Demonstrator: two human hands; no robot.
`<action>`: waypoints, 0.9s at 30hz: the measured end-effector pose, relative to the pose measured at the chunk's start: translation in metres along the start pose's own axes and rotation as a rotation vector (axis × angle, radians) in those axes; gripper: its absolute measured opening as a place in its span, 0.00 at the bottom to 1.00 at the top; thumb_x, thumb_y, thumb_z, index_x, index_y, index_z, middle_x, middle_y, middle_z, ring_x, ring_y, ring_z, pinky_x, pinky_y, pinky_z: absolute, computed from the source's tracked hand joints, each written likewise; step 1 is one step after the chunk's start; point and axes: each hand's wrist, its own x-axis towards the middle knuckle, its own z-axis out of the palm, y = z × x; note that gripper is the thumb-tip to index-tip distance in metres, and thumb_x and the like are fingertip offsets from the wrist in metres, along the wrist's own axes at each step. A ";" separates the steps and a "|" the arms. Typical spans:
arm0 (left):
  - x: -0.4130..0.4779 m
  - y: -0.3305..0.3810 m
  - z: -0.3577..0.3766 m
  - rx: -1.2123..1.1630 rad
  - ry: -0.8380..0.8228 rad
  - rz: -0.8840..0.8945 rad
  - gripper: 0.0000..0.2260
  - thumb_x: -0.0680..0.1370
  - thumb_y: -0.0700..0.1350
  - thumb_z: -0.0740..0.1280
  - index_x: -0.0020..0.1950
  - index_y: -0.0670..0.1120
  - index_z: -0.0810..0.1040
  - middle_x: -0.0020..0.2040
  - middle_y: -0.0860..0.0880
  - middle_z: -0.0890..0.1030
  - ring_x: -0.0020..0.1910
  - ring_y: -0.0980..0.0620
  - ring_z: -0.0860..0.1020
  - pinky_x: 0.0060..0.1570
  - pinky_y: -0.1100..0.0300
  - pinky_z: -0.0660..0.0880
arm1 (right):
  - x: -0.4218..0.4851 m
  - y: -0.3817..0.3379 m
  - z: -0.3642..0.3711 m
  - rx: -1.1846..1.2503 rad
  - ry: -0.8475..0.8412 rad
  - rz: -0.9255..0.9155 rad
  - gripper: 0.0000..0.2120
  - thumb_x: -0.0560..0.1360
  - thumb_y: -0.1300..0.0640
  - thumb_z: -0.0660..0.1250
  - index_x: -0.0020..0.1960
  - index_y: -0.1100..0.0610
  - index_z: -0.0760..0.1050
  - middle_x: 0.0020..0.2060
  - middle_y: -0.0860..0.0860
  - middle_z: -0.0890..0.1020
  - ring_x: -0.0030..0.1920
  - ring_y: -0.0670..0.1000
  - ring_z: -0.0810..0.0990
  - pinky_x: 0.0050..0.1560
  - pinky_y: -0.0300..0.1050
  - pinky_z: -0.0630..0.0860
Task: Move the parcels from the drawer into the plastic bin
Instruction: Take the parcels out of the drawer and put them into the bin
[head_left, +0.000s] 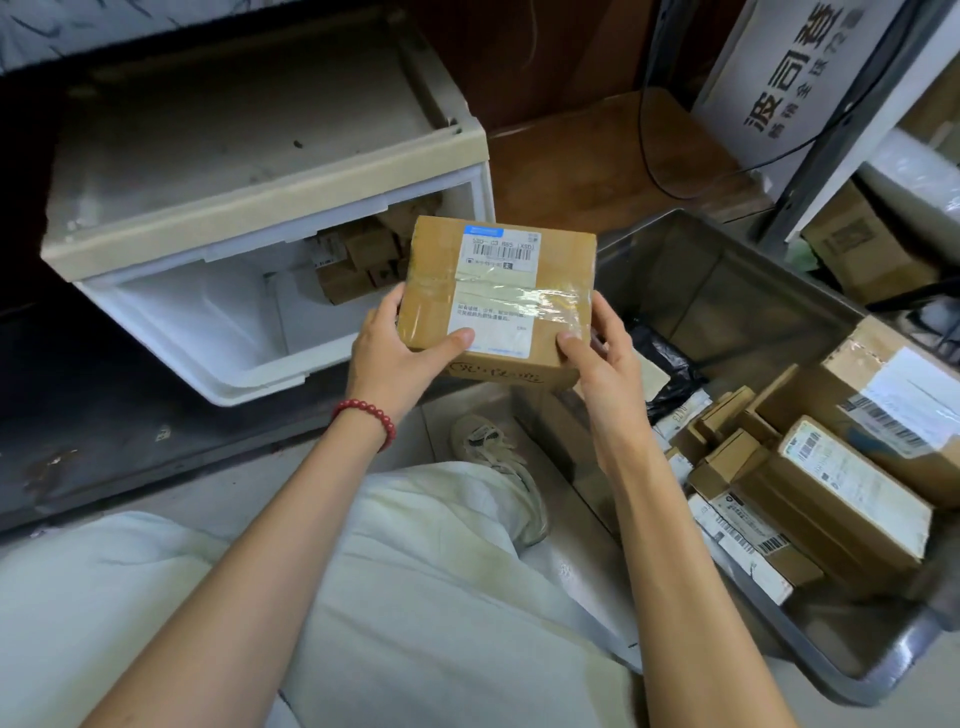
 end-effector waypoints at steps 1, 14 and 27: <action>0.002 0.005 0.008 0.003 -0.016 0.019 0.35 0.69 0.54 0.75 0.73 0.52 0.65 0.66 0.51 0.73 0.63 0.52 0.71 0.63 0.53 0.71 | 0.002 -0.001 -0.008 0.010 0.030 -0.007 0.26 0.80 0.58 0.64 0.75 0.46 0.62 0.69 0.48 0.70 0.64 0.41 0.73 0.53 0.34 0.77; 0.059 0.050 0.132 0.162 -0.302 0.183 0.33 0.67 0.51 0.78 0.69 0.50 0.70 0.62 0.52 0.77 0.59 0.53 0.74 0.56 0.61 0.70 | 0.044 0.024 -0.106 -0.084 0.294 0.063 0.29 0.80 0.57 0.64 0.77 0.47 0.57 0.71 0.48 0.69 0.62 0.45 0.75 0.63 0.50 0.76; 0.122 0.023 0.254 0.358 -0.564 0.174 0.29 0.68 0.51 0.76 0.66 0.46 0.72 0.62 0.46 0.73 0.63 0.48 0.70 0.55 0.66 0.63 | 0.113 0.073 -0.145 -0.228 0.545 0.166 0.35 0.74 0.62 0.70 0.76 0.53 0.58 0.69 0.49 0.70 0.62 0.44 0.70 0.59 0.38 0.68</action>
